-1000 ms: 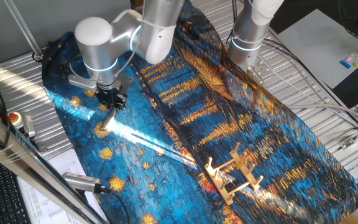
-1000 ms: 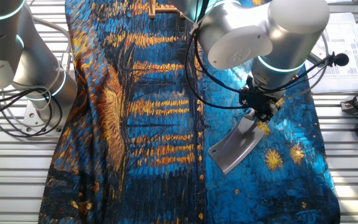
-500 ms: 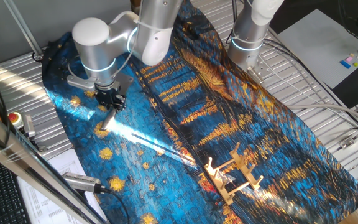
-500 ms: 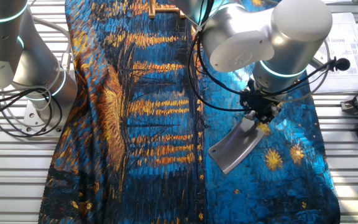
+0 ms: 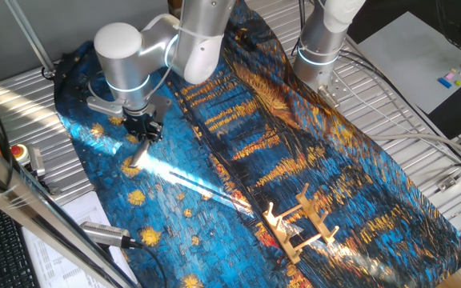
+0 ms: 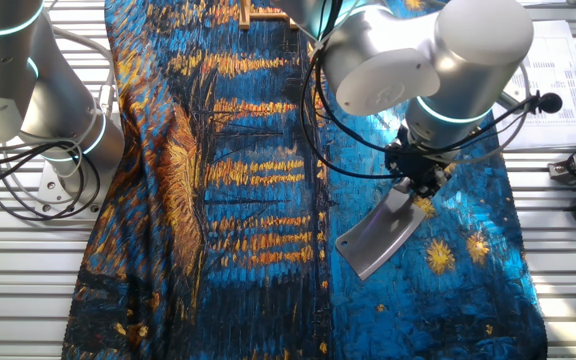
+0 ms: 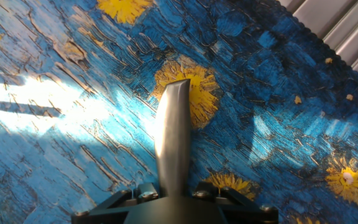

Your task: Put the knife on the knife rack

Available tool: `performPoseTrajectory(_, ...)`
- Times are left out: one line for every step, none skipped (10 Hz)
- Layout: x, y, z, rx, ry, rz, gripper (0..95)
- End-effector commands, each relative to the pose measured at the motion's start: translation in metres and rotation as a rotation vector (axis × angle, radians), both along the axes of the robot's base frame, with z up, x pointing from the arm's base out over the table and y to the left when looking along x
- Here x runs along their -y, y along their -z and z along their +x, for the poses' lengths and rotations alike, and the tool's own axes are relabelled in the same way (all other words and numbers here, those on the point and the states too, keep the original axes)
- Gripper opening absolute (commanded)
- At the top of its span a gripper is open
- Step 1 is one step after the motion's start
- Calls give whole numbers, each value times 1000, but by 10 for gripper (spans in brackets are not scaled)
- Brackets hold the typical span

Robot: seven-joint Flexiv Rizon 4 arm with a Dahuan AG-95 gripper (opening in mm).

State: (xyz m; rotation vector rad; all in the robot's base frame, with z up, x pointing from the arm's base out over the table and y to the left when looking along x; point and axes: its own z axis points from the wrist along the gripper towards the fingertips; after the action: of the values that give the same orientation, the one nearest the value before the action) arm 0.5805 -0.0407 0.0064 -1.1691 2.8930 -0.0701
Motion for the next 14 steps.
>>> performPoseTrajectory(0,1,0,0,2,1,380)
performPoseTrajectory(0,1,0,-4,1,1,380)
performPoseTrajectory(0,1,0,-5,1,0,380)
performPoseTrajectory(0,1,0,-5,1,0,380)
performPoseTrajectory(0,1,0,-5,3,0,190)
performPoseTrajectory(1,1,0,-5,3,1,190)
performPoseTrajectory(1,2,0,-10,3,4,190)
performPoseTrajectory(1,2,0,-10,2,7,190)
performPoseTrajectory(1,2,0,-12,3,7,190)
performPoseTrajectory(1,2,0,-11,1,4,190)
performPoseTrajectory(1,2,0,-11,1,0,190)
performPoseTrajectory(1,2,0,-16,18,0,0)
performPoseTrajectory(0,0,0,-19,31,-5,0)
performPoseTrajectory(0,-1,-1,-28,36,-6,0)
